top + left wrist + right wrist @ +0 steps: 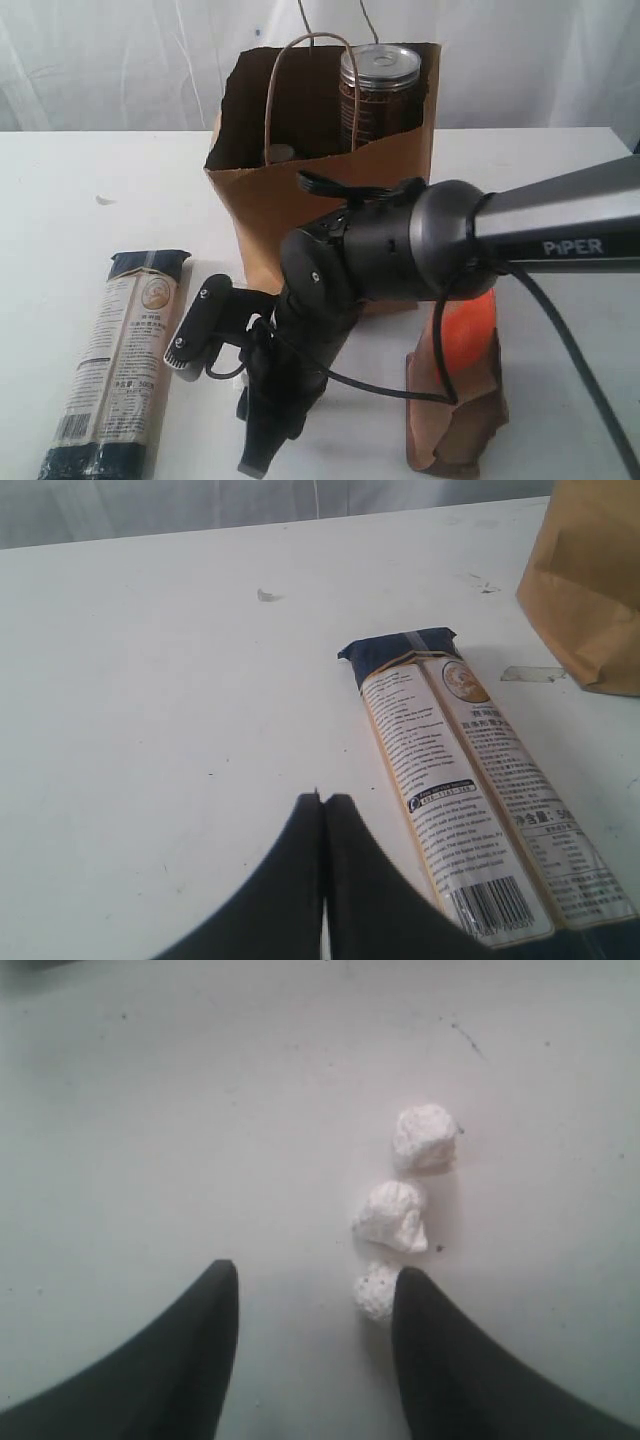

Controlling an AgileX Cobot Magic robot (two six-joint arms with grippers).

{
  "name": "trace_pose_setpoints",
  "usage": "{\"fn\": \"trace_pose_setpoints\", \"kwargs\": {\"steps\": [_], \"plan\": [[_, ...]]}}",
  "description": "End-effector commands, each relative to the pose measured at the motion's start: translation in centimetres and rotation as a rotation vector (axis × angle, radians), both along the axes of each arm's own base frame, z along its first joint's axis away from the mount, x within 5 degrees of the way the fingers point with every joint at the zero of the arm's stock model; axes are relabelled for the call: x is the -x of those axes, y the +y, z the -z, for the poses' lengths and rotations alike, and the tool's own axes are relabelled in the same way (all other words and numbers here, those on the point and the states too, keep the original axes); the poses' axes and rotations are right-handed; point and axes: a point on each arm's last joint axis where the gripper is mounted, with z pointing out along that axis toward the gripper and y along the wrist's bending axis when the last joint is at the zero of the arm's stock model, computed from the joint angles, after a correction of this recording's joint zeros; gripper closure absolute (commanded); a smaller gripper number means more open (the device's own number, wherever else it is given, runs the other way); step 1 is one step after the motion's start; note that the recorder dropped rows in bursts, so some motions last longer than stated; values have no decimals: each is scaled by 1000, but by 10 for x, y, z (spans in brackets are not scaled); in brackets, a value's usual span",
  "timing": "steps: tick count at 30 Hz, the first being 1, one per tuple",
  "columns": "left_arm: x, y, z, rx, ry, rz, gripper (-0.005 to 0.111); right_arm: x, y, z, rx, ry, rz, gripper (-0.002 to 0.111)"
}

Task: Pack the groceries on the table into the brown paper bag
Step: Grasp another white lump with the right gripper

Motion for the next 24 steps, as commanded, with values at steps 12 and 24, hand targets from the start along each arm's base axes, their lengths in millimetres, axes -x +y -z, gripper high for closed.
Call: {"fn": "trace_pose_setpoints", "kwargs": {"steps": [12, 24], "plan": [[0, 0, 1, 10, 0, 0, 107, -10, -4, 3, 37, 25, 1, 63], [0, 0, 1, 10, 0, 0, 107, -14, -7, 16, 69, 55, 8, 65]]}}
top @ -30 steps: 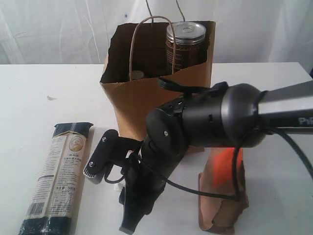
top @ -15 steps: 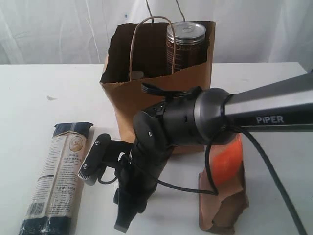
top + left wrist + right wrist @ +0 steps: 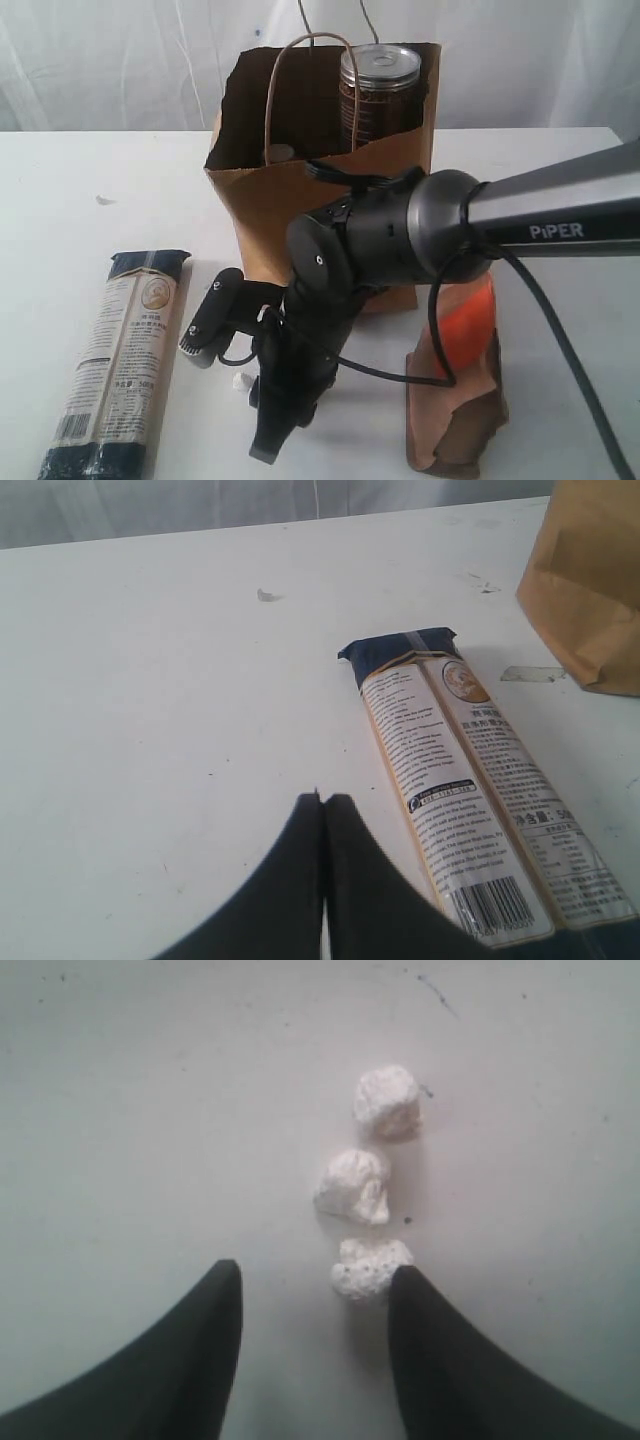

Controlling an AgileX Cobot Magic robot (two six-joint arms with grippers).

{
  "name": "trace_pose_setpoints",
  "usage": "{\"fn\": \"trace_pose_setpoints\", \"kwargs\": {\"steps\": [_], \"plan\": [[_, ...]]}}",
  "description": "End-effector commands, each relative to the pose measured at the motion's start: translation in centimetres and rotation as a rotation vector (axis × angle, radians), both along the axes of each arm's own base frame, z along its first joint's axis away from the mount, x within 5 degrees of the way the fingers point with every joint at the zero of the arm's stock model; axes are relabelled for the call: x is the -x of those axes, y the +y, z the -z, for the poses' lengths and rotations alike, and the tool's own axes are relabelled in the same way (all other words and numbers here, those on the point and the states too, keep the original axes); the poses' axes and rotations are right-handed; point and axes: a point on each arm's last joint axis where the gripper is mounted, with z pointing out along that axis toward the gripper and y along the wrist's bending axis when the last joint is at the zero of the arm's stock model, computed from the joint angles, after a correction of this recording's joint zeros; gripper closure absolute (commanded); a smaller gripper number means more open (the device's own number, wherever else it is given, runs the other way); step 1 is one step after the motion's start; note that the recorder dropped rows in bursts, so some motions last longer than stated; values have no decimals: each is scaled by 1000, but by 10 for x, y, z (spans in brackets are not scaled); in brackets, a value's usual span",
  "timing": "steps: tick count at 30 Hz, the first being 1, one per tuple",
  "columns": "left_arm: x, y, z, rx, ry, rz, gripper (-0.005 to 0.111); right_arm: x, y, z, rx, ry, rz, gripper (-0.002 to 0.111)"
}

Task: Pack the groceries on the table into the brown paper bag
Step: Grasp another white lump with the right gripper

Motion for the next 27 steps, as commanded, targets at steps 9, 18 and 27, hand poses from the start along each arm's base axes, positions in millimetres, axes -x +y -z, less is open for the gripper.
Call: {"fn": "trace_pose_setpoints", "kwargs": {"steps": [9, 18, 27], "plan": [[0, 0, 1, 10, 0, 0, 107, -3, 0, 22, 43, 29, -7, 67], [0, 0, 1, 10, 0, 0, 107, -3, -1, 19, 39, 29, 1, 99], [0, 0, 1, 10, 0, 0, 107, 3, -5, -18, -13, 3, 8, 107]]}}
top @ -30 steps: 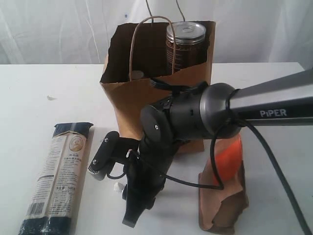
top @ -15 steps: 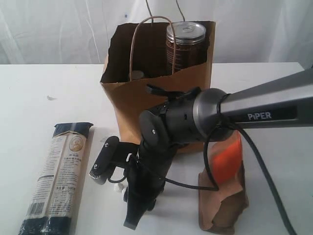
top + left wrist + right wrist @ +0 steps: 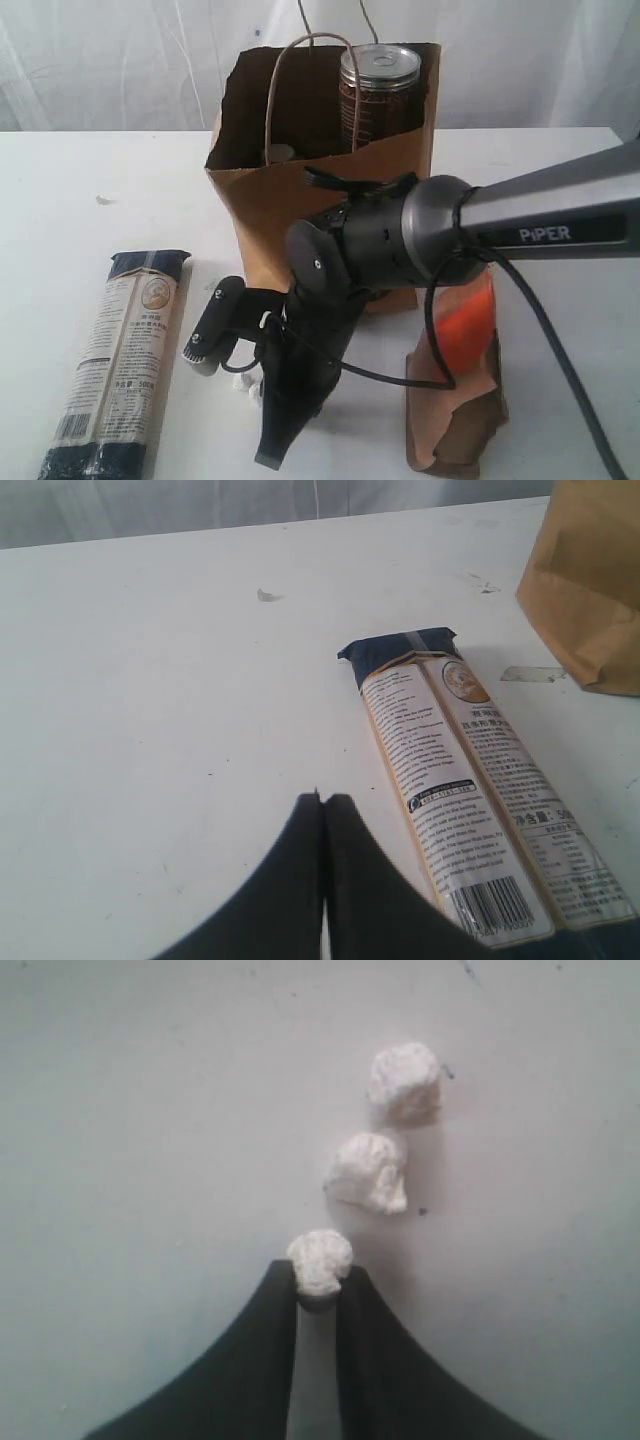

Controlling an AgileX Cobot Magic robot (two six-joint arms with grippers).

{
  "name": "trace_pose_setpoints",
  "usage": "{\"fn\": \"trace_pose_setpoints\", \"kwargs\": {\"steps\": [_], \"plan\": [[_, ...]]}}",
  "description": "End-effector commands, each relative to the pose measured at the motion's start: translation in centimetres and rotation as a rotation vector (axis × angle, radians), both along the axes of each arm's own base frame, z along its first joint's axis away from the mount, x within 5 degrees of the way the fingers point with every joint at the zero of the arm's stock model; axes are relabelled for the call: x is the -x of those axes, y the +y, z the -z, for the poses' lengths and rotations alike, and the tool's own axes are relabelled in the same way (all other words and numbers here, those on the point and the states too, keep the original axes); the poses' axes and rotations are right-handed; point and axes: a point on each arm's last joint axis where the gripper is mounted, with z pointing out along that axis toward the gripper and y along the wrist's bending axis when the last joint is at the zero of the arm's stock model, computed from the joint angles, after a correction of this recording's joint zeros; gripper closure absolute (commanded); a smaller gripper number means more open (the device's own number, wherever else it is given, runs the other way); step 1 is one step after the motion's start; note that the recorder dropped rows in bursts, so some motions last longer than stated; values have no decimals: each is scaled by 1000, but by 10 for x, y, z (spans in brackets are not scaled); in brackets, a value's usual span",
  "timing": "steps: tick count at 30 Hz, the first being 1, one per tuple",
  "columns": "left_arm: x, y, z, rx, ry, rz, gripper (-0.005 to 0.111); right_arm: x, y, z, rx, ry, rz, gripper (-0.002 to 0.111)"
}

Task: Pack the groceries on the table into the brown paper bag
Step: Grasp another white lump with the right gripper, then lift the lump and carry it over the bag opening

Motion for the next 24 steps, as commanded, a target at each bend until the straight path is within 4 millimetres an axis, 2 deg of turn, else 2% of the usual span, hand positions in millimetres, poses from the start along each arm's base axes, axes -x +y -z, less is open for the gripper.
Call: {"fn": "trace_pose_setpoints", "kwargs": {"steps": [1, 10, 14, 20, 24], "plan": [[0, 0, 1, 10, 0, 0, 107, 4, -5, -25, -33, -10, 18, 107], [0, 0, 1, 10, 0, 0, 107, 19, -16, -67, -57, 0, 26, 107], [0, 0, 1, 10, 0, 0, 107, 25, -23, -91, -104, -24, 49, 107], [0, 0, 1, 10, 0, 0, 107, 38, -39, -140, -226, -112, 73, 107], [0, 0, 1, 10, 0, 0, 107, 46, -50, -177, -373, -213, 132, 107]]}}
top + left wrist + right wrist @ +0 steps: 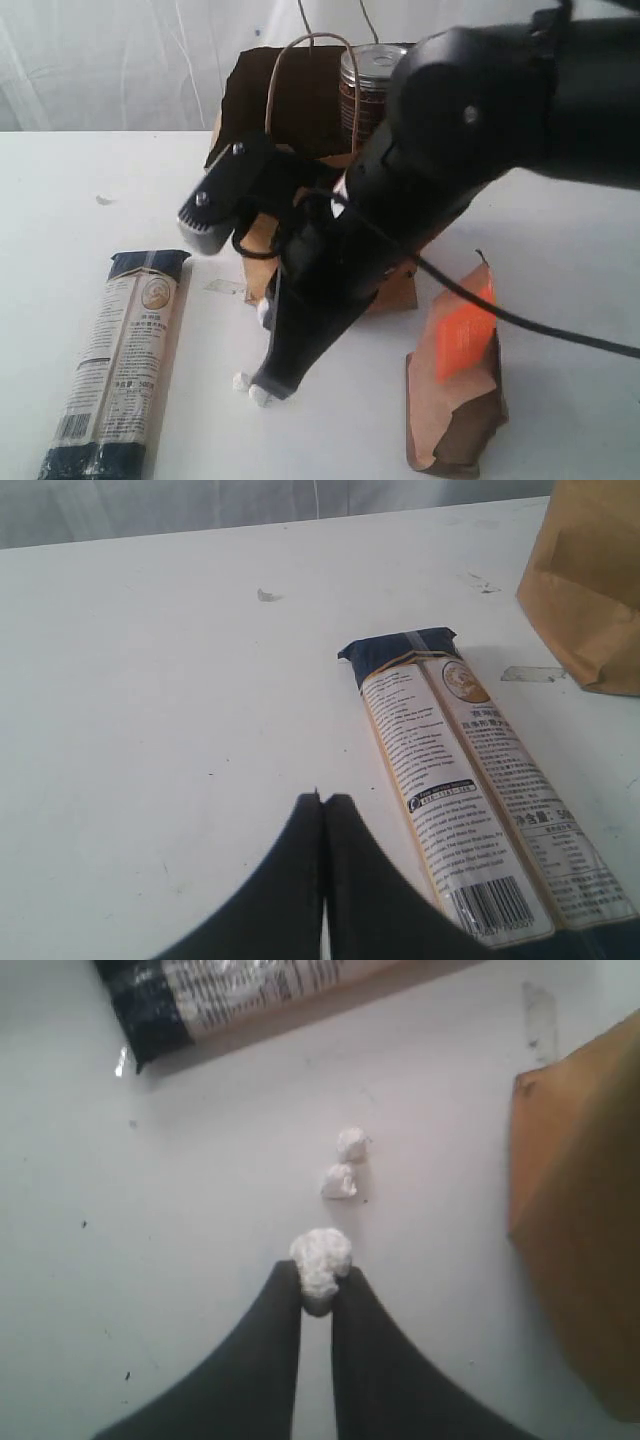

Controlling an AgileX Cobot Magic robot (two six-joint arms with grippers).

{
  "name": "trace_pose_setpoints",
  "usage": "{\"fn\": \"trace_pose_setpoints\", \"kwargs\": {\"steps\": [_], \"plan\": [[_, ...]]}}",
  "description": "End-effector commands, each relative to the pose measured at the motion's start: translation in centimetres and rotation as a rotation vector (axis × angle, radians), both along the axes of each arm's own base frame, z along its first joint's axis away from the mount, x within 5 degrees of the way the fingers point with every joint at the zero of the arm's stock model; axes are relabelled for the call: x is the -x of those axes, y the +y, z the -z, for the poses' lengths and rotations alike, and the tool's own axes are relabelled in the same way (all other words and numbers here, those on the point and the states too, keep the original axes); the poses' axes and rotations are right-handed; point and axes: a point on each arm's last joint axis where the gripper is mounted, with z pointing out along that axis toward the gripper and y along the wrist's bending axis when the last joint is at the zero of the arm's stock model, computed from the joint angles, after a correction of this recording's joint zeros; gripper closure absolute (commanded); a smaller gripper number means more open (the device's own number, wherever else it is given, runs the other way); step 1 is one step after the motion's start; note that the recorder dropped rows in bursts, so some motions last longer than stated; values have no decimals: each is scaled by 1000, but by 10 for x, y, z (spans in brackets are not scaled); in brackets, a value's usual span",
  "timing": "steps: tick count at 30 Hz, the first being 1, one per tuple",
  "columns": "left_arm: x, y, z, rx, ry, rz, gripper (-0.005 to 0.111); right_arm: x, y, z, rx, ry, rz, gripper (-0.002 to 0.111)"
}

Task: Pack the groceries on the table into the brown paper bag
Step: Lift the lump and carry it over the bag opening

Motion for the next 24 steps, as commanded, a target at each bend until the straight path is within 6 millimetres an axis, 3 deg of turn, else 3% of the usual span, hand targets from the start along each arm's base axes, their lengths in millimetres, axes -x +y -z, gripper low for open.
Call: {"fn": "trace_pose_setpoints", "kwargs": {"steps": [1, 7, 15, 24], "plan": [[0, 0, 1, 10, 0, 0, 107, 10, -14, -43, -181, -117, 70, 107], [0, 0, 1, 10, 0, 0, 107, 16, -34, -85, -341, -288, 178, 107], [0, 0, 1, 10, 0, 0, 107, 2, -59, -107, -275, -420, 375, 107], [0, 0, 1, 10, 0, 1, 107, -22, -83, -135, -364, -512, 539, 107]]}}
